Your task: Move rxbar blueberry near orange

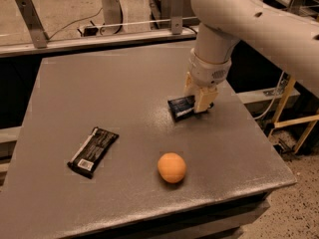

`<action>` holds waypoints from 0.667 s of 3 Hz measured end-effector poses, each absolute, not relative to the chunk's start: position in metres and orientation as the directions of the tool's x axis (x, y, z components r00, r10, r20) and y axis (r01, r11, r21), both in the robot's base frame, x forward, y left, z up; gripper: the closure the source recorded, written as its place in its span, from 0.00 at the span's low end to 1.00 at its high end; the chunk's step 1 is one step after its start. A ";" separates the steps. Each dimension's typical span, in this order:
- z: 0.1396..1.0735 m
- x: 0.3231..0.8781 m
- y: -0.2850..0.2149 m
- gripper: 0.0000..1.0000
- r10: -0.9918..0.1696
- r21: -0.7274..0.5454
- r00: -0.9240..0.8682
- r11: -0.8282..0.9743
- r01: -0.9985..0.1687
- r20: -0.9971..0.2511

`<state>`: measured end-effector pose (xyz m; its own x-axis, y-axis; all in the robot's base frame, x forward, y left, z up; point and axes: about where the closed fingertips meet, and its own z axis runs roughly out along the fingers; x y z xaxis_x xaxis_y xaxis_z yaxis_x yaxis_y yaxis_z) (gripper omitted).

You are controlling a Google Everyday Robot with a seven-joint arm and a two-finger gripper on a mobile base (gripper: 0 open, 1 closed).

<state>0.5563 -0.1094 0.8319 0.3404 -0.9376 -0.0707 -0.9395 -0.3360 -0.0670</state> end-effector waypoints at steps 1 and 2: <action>0.862 0.544 -0.117 1.00 -0.922 -0.121 0.351 -0.335 -0.934 -0.162; 0.881 0.528 -0.121 1.00 -0.916 -0.139 0.359 -0.337 -0.931 -0.180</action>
Offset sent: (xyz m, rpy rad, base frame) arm -0.0524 -0.0214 0.0731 0.1531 -0.0287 0.0220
